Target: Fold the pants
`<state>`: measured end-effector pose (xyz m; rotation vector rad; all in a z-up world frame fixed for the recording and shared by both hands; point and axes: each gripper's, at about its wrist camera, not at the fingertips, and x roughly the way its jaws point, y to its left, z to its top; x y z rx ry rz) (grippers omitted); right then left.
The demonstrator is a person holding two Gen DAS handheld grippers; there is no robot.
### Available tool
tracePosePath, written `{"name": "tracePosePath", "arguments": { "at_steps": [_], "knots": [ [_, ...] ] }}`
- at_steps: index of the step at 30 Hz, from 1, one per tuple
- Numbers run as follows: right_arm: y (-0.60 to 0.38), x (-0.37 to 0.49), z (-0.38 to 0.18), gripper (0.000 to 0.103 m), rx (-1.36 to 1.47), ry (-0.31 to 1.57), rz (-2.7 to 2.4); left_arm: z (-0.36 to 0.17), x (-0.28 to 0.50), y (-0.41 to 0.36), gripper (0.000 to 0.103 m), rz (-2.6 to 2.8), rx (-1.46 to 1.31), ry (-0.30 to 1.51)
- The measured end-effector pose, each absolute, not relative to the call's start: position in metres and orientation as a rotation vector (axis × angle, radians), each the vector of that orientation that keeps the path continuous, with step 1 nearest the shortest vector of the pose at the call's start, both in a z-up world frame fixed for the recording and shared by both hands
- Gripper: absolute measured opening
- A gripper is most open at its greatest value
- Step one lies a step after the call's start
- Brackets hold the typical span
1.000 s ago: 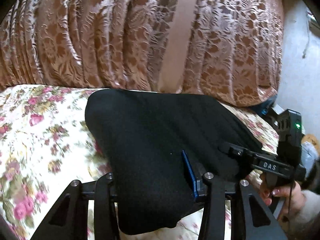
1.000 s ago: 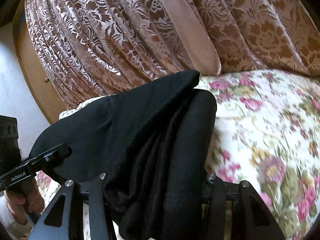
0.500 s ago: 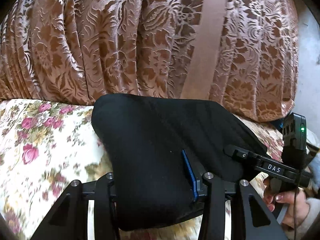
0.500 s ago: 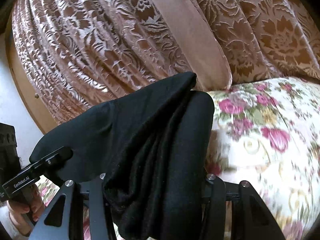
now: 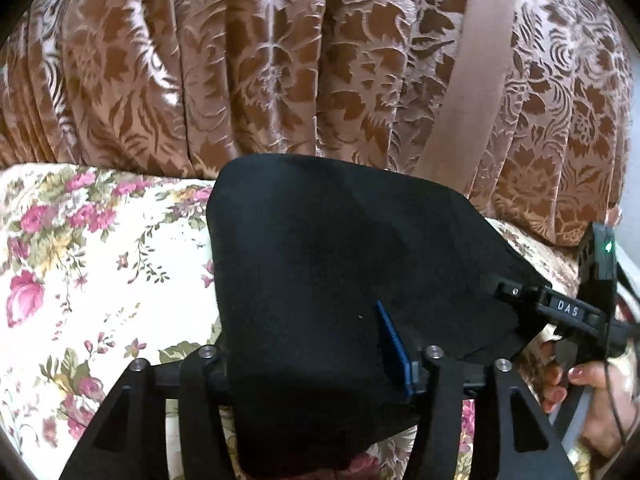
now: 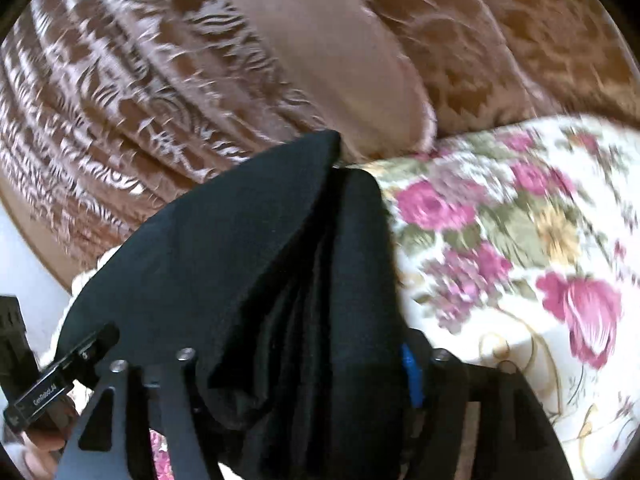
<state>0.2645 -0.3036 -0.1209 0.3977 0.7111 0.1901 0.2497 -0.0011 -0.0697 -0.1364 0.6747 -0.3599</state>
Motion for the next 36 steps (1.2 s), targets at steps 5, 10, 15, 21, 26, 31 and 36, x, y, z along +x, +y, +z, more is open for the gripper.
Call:
{"name": "tracePosePath", "arguments": {
  "at_steps": [5,10,15,21,26,31,36],
  "knots": [
    [-0.304,0.264,-0.125,0.075,0.392,0.709,0.176,-0.073,0.245,-0.004,0.074,-0.305,-0.112,0.668],
    [-0.298,0.26,-0.122,0.079,0.337,0.685,0.128,-0.074,0.24,-0.003,0.083,-0.259,-0.118,0.67],
    [-0.282,0.248,-0.112,0.08,0.227,0.649,0.046,-0.066,0.219,-0.014,0.093,-0.193,-0.047,0.621],
    [-0.276,0.22,-0.101,0.085,0.174,0.601,-0.035,-0.059,0.197,-0.025,0.102,-0.093,0.036,0.567],
    [-0.27,0.194,-0.095,0.087,0.152,0.588,-0.084,-0.056,0.174,-0.027,0.103,-0.097,0.031,0.565],
    [-0.259,0.168,-0.093,0.088,0.142,0.595,-0.102,-0.058,0.148,-0.026,0.103,-0.072,0.028,0.565],
    [-0.237,0.138,-0.087,0.088,0.074,0.549,-0.102,-0.051,0.121,-0.02,0.103,-0.094,0.002,0.498]
  ]
}}
